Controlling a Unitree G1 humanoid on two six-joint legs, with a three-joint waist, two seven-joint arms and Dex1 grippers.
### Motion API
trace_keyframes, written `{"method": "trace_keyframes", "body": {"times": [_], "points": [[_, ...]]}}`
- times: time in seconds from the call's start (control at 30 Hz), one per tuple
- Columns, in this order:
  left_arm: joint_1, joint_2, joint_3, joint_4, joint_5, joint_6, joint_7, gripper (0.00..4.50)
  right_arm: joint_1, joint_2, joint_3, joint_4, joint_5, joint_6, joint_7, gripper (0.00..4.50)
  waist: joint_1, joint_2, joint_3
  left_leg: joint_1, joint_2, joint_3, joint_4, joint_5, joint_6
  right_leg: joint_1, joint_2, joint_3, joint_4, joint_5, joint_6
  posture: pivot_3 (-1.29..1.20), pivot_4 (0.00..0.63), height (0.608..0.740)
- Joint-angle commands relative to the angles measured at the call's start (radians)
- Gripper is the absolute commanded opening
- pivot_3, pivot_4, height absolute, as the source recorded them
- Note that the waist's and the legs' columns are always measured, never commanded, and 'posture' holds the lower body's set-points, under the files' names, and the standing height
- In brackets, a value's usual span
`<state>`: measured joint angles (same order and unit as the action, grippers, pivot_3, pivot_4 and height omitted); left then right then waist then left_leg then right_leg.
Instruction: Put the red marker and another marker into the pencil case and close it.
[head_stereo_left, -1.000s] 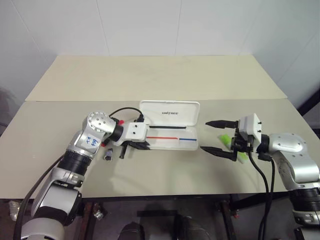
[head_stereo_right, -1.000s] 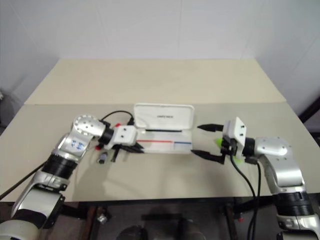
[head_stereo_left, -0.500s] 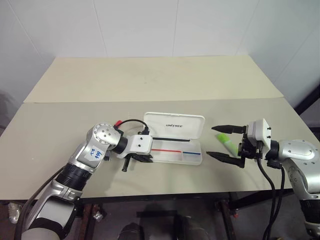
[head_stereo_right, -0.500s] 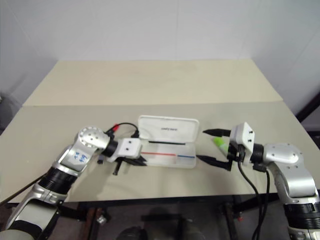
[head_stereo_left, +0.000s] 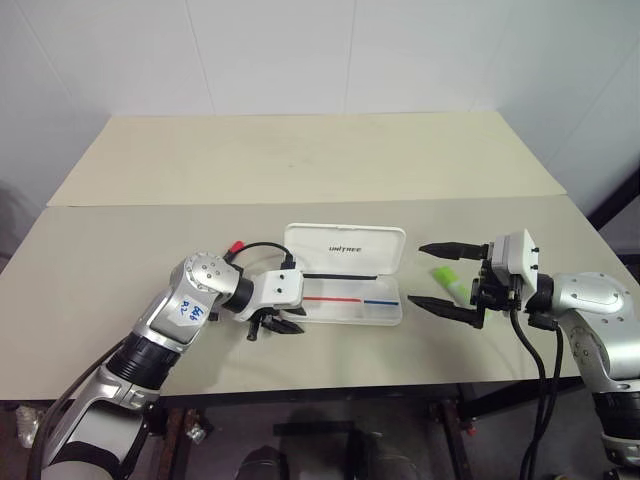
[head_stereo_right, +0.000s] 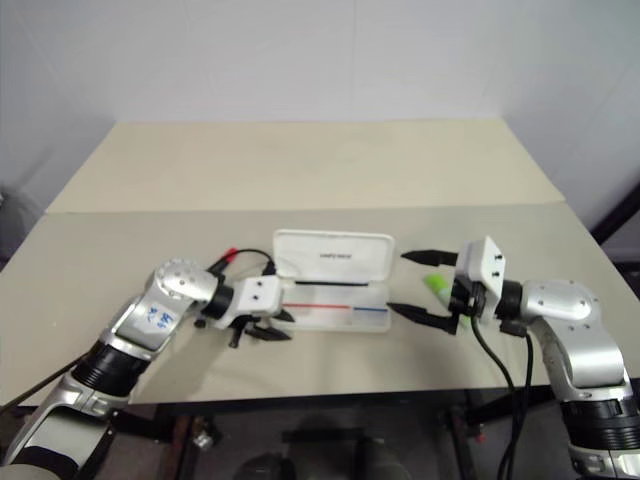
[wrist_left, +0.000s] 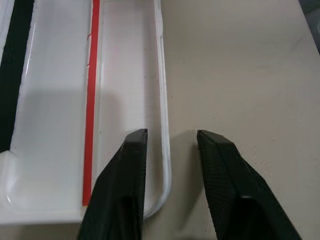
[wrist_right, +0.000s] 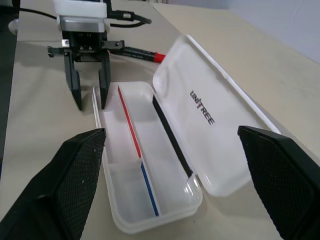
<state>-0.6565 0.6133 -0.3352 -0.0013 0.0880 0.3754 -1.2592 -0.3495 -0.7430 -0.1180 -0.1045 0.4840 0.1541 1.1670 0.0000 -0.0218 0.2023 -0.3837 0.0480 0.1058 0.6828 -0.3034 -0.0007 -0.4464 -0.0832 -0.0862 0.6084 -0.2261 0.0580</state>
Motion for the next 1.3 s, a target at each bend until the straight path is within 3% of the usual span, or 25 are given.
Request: {"method": "trace_keyframes", "body": {"times": [0.03,0.27,0.37,0.63,0.97,1.1,1.3], "points": [[0.003,0.018,0.0,-0.061,-0.025,-0.001,-0.009,1.49,-0.019,0.006,-0.003,0.002,0.003,-0.019,0.004,4.5,0.0,0.0,0.0,0.0,0.0,0.0,0.0,0.0,0.0,0.0,0.0,0.0,0.0,0.0,0.0,0.0,0.15,0.74],[0.001,0.013,0.039,-0.13,-0.094,0.051,0.007,1.49,-0.028,0.02,0.004,0.018,-0.005,-0.029,0.012,4.5,0.0,0.0,0.0,-0.001,0.0,0.0,0.0,-0.001,0.001,0.0,0.0,0.0,-0.001,0.0,0.0,0.0,0.15,0.74],[0.0,0.009,0.054,-0.149,-0.131,0.022,0.016,2.04,-0.032,0.025,0.007,0.028,-0.009,-0.034,0.016,4.5,0.0,0.0,0.0,-0.001,0.0,0.0,0.0,-0.001,0.001,0.0,0.0,-0.001,-0.001,0.0,0.0,0.0,0.15,0.74],[0.069,0.059,0.217,-0.25,-0.258,0.147,0.099,4.48,-0.068,0.012,0.012,0.074,0.002,-0.046,0.064,4.5,-0.003,0.0,0.0,0.0,0.0,0.0,0.0,-0.001,0.001,0.0,0.0,0.001,-0.001,0.0,0.001,0.0,0.15,0.74],[0.283,0.21,0.604,-0.409,-0.392,0.505,0.296,4.48,-0.173,0.033,0.027,0.075,0.058,-0.011,0.135,4.5,-0.003,0.0,0.0,0.002,0.001,-0.001,0.0,-0.001,0.001,0.0,0.001,0.004,0.0,0.0,0.001,0.0,0.15,0.74],[0.291,0.24,0.65,-0.356,-0.354,0.583,0.419,4.48,-0.223,0.053,0.055,0.077,0.062,0.009,0.15,4.5,-0.001,0.0,0.0,0.003,0.001,-0.001,0.0,-0.001,0.0,0.0,0.001,0.004,0.0,0.0,0.0,0.0,0.15,0.74],[0.262,0.271,0.62,-0.28,-0.344,0.663,0.518,4.48,-0.251,0.067,0.081,0.097,0.05,0.011,0.165,4.5,-0.001,0.0,0.0,0.003,0.001,-0.001,-0.001,-0.002,0.0,0.0,0.0,0.004,0.0,0.0,0.0,0.0,0.15,0.74]]}}
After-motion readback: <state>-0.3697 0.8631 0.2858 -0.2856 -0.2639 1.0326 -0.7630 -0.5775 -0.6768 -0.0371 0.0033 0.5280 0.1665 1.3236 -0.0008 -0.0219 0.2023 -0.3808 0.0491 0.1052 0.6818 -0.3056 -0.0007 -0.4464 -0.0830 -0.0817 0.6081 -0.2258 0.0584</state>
